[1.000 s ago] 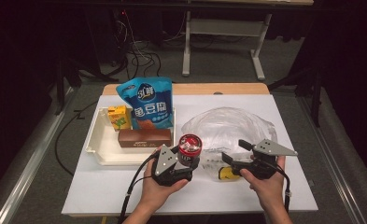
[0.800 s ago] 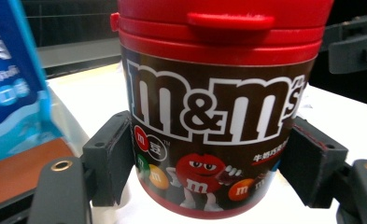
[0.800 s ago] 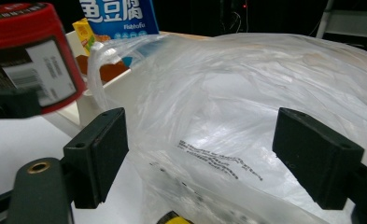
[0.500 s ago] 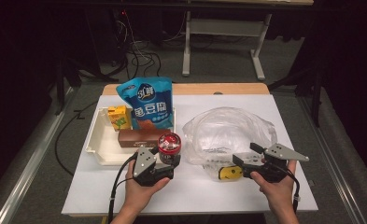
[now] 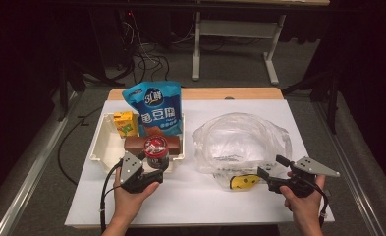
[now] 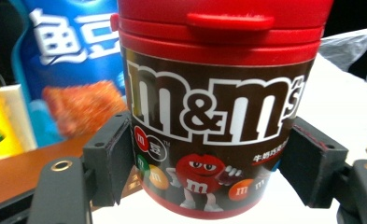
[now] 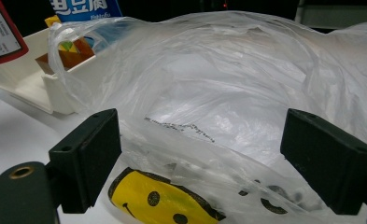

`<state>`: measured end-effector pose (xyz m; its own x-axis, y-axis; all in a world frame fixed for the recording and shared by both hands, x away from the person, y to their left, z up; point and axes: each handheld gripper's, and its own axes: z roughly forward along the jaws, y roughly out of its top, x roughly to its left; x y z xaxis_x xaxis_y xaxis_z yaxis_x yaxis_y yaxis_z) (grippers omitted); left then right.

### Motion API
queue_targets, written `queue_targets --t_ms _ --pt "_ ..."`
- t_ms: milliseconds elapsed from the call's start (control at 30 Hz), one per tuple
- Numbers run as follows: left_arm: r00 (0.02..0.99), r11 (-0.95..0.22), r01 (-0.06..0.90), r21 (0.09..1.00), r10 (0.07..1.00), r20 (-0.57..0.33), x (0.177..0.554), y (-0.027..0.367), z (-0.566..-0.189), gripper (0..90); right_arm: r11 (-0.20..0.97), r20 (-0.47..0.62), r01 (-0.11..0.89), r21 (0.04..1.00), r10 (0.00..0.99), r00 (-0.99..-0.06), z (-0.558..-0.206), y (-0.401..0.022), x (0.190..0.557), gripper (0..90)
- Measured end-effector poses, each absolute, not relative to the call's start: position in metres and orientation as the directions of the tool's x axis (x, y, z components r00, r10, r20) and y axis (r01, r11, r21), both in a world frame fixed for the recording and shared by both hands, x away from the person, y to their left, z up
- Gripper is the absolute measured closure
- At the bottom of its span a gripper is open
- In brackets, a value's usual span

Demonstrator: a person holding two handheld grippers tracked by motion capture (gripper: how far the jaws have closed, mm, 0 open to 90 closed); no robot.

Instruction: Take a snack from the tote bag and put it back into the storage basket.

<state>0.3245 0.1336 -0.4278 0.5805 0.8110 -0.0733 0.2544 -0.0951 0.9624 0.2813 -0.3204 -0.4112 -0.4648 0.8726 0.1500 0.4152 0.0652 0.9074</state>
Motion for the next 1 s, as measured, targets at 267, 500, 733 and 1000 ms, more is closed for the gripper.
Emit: queue_targets --t_ms 267,500,733,1000 --pt "0.537 -0.115 0.31 0.944 0.84 -0.074 0.337 0.137 -0.45 26.7 0.067 0.149 0.42 0.905 0.876 -0.459 -0.415 -0.322 0.282 13.5" --pt "0.498 -0.127 0.362 0.924 0.864 -0.076 0.347 0.135 -0.465 26.7 0.063 0.151 0.421 0.905 0.876 -0.457 -0.415 -0.322 0.282 13.7" --pt "0.468 -0.14 0.415 0.899 0.88 -0.079 0.354 0.133 -0.476 26.7 0.068 0.15 0.423 0.903 0.875 -0.461 -0.416 -0.321 0.282 13.8" --pt "0.455 -0.155 0.471 0.868 0.886 -0.089 0.363 0.129 -0.48 26.5 0.066 0.154 0.428 0.901 0.875 -0.458 -0.417 -0.32 0.283 13.9"
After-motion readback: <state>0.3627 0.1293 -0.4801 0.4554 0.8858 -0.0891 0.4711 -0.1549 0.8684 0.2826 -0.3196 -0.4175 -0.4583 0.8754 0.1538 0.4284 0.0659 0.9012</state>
